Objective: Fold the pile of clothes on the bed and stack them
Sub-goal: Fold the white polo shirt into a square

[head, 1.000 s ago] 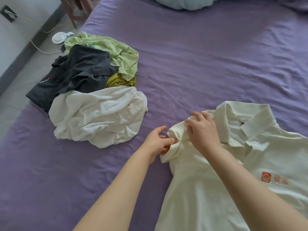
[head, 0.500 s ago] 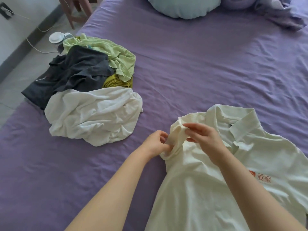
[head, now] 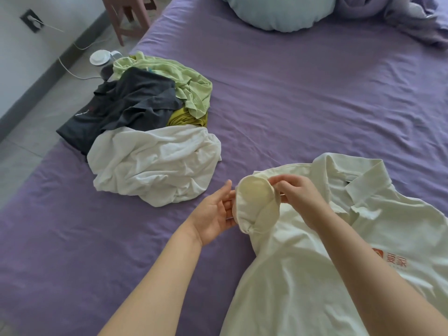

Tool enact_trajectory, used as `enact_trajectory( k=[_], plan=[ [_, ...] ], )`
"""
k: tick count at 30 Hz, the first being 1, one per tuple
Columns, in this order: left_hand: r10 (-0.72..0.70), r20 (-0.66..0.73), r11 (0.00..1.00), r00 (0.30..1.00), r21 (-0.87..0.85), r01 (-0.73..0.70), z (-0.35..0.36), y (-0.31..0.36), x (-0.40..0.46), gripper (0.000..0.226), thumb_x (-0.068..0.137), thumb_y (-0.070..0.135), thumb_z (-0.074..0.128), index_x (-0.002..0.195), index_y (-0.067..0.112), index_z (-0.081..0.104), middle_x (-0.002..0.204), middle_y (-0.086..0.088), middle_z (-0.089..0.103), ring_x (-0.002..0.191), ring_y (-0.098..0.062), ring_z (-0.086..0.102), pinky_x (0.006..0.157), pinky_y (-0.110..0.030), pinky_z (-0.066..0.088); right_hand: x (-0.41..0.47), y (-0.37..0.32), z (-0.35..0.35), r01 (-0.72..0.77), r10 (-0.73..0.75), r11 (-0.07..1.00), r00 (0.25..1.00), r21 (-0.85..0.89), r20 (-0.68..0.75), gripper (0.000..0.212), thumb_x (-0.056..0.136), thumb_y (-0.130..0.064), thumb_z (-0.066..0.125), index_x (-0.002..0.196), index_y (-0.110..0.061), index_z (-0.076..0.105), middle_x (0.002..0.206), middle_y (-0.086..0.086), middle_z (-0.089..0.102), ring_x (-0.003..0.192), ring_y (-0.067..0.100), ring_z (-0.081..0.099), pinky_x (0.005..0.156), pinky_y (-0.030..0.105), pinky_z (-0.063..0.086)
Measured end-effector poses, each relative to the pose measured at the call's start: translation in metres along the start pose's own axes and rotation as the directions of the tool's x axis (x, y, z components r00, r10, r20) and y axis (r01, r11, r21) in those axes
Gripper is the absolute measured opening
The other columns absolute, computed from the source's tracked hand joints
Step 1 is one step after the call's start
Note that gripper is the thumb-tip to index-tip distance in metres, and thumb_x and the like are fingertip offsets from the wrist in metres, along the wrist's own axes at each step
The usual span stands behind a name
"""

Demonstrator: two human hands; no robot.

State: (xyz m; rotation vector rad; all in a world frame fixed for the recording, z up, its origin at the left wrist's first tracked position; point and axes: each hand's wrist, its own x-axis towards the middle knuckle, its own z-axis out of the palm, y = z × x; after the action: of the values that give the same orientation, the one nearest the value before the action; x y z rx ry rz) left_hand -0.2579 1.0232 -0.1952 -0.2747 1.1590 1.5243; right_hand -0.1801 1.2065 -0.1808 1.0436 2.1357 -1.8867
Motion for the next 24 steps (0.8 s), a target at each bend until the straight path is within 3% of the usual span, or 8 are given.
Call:
enact_trajectory(
  k=[2,4,7,9,14,19,21,24],
  plan=[
    [0.044,0.012,0.999,0.999,-0.006,-0.044,-0.003,-0.002,-0.002,0.043,0.091,0.045,0.051,0.105,0.010,0.070,0.095,-0.006,0.071,0.085,-0.017,0.068,0.076,-0.032,0.055,0.000,-0.002,0.004,-0.021,0.026,0.998,0.995,-0.060,0.092,0.032,0.093,-0.020,0.055,0.087,0.011,0.066,0.076,0.012,0.057,0.072,0.019,0.051,0.072,0.034,0.043],
    [0.110,0.045,0.994,0.993,0.003,-0.110,-0.005,-0.005,-0.007,0.038,0.087,0.034,0.058,0.111,0.006,0.068,0.103,-0.010,0.070,0.090,-0.019,0.068,0.078,-0.033,0.056,-0.003,-0.005,0.005,-0.006,0.026,0.993,0.984,-0.114,0.175,0.037,0.092,-0.027,0.061,0.088,0.009,0.067,0.072,0.008,0.055,0.071,0.019,0.049,0.071,0.034,0.039],
    [0.163,0.105,0.986,0.981,0.009,-0.165,-0.004,-0.005,-0.015,0.031,0.083,0.017,0.065,0.112,0.007,0.067,0.104,-0.010,0.071,0.091,-0.021,0.068,0.077,-0.031,0.056,-0.008,-0.012,0.003,-0.004,0.024,0.997,0.964,-0.078,0.264,0.020,0.086,-0.023,0.069,0.091,-0.004,0.074,0.087,0.012,0.066,0.079,0.019,0.057,0.077,0.035,0.045],
    [0.217,0.056,0.971,0.975,0.090,-0.221,-0.003,-0.007,-0.015,0.022,0.084,0.007,0.066,0.105,0.007,0.067,0.097,-0.009,0.072,0.088,-0.020,0.069,0.074,-0.029,0.056,-0.011,-0.016,0.002,0.019,0.026,0.989,0.956,-0.150,0.292,0.009,0.082,-0.019,0.073,0.087,-0.013,0.075,0.094,0.010,0.064,0.082,0.021,0.060,0.073,0.027,0.044],
    [0.358,-0.064,0.908,0.932,0.257,-0.331,0.005,-0.013,-0.013,0.023,0.092,-0.001,0.056,0.096,0.017,0.069,0.088,0.001,0.071,0.085,-0.013,0.065,0.074,-0.026,0.056,-0.016,-0.021,0.007,0.010,0.096,0.955,0.935,-0.296,0.342,0.009,0.080,-0.019,0.074,0.089,-0.020,0.074,0.081,0.004,0.066,0.070,0.011,0.059,0.064,0.024,0.044],
    [0.367,-0.071,0.900,0.927,0.277,-0.335,0.006,-0.015,-0.019,0.044,0.093,-0.008,0.044,0.108,0.023,0.071,0.090,0.005,0.073,0.085,-0.008,0.066,0.077,-0.027,0.057,-0.022,-0.022,0.008,-0.011,0.129,0.916,0.955,-0.402,0.266,0.009,0.075,-0.027,0.075,0.082,-0.024,0.071,0.067,-0.009,0.057,0.054,0.003,0.051,0.053,0.019,0.040],
    [0.381,-0.101,0.897,0.919,0.280,-0.341,0.004,-0.017,-0.019,0.035,0.093,-0.006,0.049,0.106,0.019,0.070,0.091,0.002,0.072,0.084,-0.009,0.066,0.073,-0.027,0.057,-0.024,-0.023,0.007,-0.008,0.072,0.946,0.980,-0.325,0.187,0.007,0.076,-0.023,0.076,0.078,-0.023,0.069,0.068,-0.005,0.062,0.054,0.006,0.054,0.050,0.018,0.041],
    [0.387,-0.204,0.895,0.899,0.318,-0.313,-0.001,-0.022,-0.017,0.009,0.094,0.006,0.057,0.097,0.010,0.064,0.088,-0.004,0.067,0.076,-0.013,0.064,0.063,-0.025,0.057,-0.022,-0.026,0.002,0.092,-0.118,0.942,0.991,-0.324,-0.062,0.013,0.080,-0.021,0.074,0.074,-0.027,0.065,0.087,-0.004,0.066,0.074,0.007,0.059,0.061,0.018,0.043]
  ],
)
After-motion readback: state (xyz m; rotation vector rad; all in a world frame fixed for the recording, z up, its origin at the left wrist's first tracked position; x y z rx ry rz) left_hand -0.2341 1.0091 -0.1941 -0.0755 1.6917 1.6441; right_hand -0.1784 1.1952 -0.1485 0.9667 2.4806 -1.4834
